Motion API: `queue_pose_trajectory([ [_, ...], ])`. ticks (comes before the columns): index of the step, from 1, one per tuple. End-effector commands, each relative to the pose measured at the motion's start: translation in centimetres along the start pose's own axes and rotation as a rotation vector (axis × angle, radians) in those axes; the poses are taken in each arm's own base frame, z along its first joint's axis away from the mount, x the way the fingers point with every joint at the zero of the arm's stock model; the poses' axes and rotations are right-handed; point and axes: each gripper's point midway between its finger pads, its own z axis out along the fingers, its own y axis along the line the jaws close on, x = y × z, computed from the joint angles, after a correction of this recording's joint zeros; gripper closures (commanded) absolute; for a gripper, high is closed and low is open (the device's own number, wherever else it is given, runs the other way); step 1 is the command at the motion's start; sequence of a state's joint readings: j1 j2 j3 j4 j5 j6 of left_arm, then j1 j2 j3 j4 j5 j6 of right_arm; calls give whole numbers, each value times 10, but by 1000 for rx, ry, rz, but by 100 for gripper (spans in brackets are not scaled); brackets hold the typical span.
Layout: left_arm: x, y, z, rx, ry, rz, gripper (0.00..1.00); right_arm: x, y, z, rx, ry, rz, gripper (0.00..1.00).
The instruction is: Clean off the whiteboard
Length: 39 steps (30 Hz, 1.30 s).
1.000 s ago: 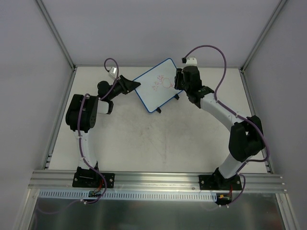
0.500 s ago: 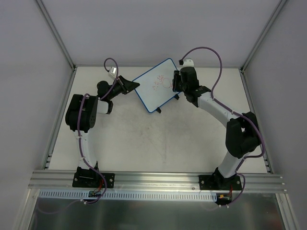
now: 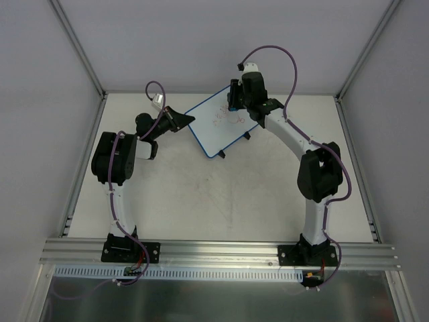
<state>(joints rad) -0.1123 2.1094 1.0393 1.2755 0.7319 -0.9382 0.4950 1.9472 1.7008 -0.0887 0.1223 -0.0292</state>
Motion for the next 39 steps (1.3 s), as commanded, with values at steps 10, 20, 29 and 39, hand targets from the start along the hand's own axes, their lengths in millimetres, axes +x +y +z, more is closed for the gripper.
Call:
queue_pose_trajectory([
  [10, -27, -51, 3, 201, -83, 223, 100, -14, 19, 38, -104, 88, 203, 100],
  [20, -25, -51, 2, 205, -78, 220, 100, -1, 37, 53, -124, 110, 236, 100],
  [29, -25, -53, 1, 210, -80, 227, 100, 2, 41, 68, -108, 88, 265, 100],
  [39, -21, -58, 2, 229, -72, 238, 100, 9, 35, 81, -63, 32, 244, 100],
])
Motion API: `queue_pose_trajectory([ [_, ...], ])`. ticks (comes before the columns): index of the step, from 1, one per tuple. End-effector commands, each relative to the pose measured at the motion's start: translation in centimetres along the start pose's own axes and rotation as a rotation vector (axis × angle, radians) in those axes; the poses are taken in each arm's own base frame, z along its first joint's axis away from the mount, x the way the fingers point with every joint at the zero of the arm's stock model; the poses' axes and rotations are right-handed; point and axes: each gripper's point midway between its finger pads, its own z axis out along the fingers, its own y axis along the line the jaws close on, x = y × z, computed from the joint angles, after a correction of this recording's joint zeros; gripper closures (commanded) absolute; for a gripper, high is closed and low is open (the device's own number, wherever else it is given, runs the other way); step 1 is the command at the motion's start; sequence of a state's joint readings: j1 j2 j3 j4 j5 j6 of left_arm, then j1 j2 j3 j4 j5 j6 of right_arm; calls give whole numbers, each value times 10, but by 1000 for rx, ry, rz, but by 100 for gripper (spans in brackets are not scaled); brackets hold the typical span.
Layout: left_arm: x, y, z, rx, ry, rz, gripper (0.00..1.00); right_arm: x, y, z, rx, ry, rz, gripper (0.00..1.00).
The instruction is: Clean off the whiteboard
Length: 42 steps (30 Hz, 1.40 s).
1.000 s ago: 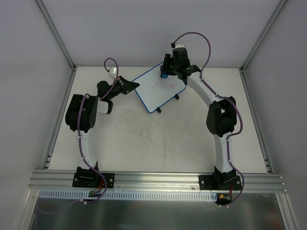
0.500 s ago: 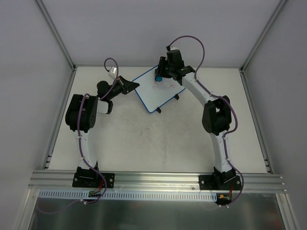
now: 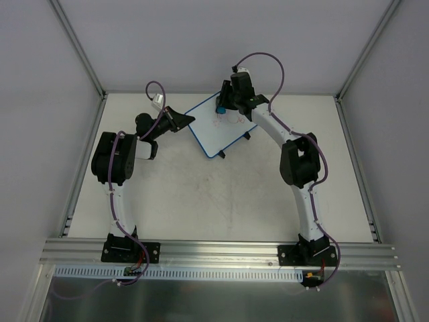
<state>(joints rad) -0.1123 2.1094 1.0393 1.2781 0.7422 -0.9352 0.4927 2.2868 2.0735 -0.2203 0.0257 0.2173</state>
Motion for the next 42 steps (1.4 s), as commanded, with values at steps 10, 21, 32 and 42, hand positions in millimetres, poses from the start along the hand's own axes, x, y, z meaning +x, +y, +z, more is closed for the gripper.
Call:
queue_pose_trajectory([
  [10, -21, -58, 3, 231, -73, 238, 100, -21, 11, 11, -30, -137, -6, 100],
  [21, -19, -59, 1, 234, -73, 242, 100, -18, -12, 22, 12, -152, 51, 100],
  [32, -19, -61, 0, 238, -71, 251, 100, -8, -68, 21, 127, -132, 154, 100],
  [42, -19, -63, 0, 246, -71, 259, 100, 4, -119, 5, 319, -133, 195, 100],
])
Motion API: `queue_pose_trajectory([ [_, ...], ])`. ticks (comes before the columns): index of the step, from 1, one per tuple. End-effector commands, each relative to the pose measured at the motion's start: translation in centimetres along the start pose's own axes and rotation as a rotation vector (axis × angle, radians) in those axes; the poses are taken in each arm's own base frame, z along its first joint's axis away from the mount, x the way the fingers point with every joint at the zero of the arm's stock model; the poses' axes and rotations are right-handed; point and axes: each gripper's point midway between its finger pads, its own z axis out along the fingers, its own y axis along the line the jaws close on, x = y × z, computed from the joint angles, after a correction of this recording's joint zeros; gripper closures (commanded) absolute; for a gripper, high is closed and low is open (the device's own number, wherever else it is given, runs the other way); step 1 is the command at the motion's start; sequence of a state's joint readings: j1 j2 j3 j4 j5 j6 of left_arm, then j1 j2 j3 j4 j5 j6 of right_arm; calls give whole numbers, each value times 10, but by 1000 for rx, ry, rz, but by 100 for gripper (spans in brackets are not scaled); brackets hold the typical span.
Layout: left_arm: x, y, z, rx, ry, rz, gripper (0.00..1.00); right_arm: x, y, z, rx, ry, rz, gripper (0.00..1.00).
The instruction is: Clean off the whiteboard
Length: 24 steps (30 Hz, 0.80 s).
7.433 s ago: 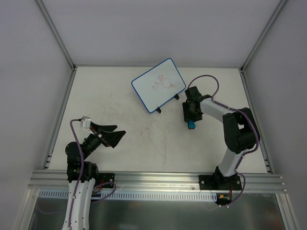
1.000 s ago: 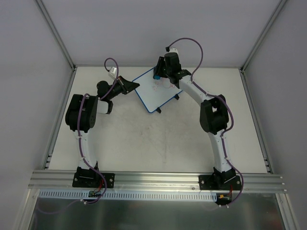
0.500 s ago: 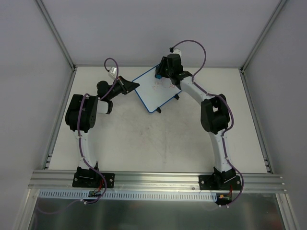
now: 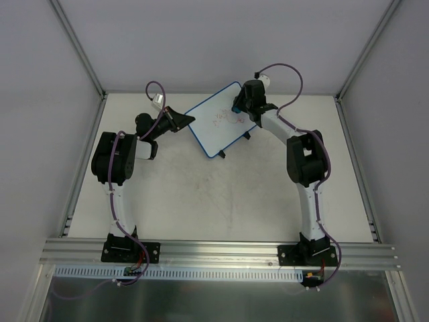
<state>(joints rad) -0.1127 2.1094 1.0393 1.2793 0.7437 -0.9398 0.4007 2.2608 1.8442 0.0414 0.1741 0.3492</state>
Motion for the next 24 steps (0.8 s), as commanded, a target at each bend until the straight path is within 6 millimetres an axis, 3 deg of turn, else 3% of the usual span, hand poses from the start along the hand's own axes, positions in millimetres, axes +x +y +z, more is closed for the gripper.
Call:
queue_pose_trajectory([
  [1, -19, -63, 0, 245, -72, 264, 100, 8, -45, -14, 179, 16, 2, 100],
  [4, -19, -63, 0, 249, -73, 266, 100, 8, -60, -18, 223, 11, 19, 100],
  [8, -19, -63, -1, 250, -73, 264, 100, 11, -56, -15, 199, 30, 27, 100],
  [16, -19, -64, -1, 253, -74, 266, 100, 6, -24, -12, 81, 25, 4, 100],
  [20, -18, -64, -1, 254, -72, 263, 100, -1, 3, -10, -23, -3, -13, 100],
  [24, -18, -64, -1, 257, -70, 264, 100, 4, 39, -13, -125, 2, -81, 100],
])
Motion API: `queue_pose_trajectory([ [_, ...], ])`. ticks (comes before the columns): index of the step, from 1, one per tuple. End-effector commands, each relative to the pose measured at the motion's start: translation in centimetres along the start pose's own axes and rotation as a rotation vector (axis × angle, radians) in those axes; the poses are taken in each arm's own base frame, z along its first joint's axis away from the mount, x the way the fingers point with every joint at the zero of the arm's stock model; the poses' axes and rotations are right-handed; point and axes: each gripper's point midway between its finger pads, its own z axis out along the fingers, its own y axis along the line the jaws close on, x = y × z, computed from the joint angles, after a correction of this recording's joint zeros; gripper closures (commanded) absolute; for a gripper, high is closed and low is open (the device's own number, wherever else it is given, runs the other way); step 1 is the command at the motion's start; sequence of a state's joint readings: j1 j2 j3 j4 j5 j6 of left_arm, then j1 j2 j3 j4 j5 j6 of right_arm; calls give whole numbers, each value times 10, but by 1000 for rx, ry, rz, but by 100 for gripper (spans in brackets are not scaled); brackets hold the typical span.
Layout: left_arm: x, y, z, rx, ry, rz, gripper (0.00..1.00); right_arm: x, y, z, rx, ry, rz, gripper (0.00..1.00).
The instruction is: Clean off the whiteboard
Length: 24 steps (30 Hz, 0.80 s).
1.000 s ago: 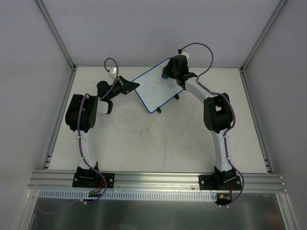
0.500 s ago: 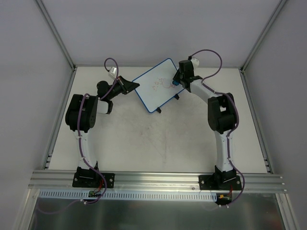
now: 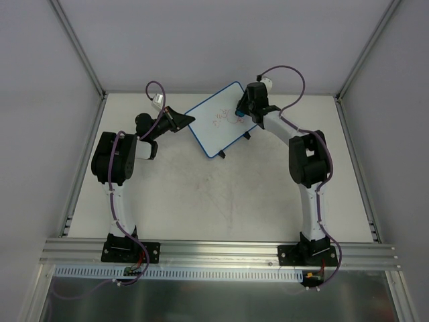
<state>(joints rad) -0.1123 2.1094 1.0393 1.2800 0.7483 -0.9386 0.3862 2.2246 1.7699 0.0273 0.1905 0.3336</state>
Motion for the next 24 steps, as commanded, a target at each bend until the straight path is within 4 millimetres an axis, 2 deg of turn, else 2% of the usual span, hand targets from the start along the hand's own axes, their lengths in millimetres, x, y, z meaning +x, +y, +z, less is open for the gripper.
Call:
queue_pose_trajectory([
  [1, -19, -64, 0, 255, -72, 263, 100, -10, 72, -12, -201, -39, -77, 100],
  [8, -19, -64, 0, 257, -71, 264, 100, 2, 118, -20, -335, -15, -159, 100],
  [10, -19, -64, 0, 259, -71, 265, 100, 13, 129, -21, -369, 7, -176, 100],
  [14, -19, -65, 1, 259, -69, 263, 100, 22, 145, -27, -416, 17, -221, 100],
  [20, -18, -65, 0, 259, -69, 263, 100, 24, 141, -26, -379, 16, -237, 100],
  [24, -18, -65, 0, 260, -70, 266, 100, 16, 113, -18, -223, -23, -238, 100],
])
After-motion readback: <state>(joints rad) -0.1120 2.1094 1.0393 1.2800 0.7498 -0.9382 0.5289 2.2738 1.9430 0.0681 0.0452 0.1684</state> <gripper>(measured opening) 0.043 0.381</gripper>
